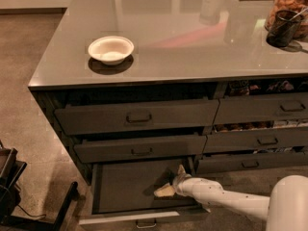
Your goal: Pick sponge from bottom drawer and place on counter
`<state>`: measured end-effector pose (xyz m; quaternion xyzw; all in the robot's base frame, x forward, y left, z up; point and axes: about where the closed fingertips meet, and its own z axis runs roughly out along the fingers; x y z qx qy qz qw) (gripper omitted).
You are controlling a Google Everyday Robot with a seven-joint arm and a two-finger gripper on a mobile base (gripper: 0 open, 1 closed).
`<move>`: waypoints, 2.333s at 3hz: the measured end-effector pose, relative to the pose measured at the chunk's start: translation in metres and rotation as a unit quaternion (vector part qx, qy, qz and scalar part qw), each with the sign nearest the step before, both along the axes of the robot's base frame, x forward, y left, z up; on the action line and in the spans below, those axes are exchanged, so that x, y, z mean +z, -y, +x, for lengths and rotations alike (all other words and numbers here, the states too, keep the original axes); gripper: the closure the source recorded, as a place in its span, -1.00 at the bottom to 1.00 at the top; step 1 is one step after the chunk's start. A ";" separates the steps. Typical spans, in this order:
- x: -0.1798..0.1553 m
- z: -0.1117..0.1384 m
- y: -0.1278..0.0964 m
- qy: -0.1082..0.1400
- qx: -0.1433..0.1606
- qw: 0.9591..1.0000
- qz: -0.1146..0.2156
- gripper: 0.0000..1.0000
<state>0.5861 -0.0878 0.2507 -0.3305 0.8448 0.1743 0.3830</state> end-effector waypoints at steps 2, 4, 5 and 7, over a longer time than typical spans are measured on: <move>-0.036 0.018 0.005 -0.019 0.007 1.000 -0.022 -1.00; -0.069 0.035 0.009 -0.005 0.066 0.991 -0.119 -1.00; -0.076 0.034 0.020 -0.008 0.073 0.988 -0.138 -1.00; -0.076 0.035 0.022 0.014 0.083 0.978 -0.190 -1.00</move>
Offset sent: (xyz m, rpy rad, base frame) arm 0.0320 -0.0091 -0.0625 -0.1024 0.0483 0.0382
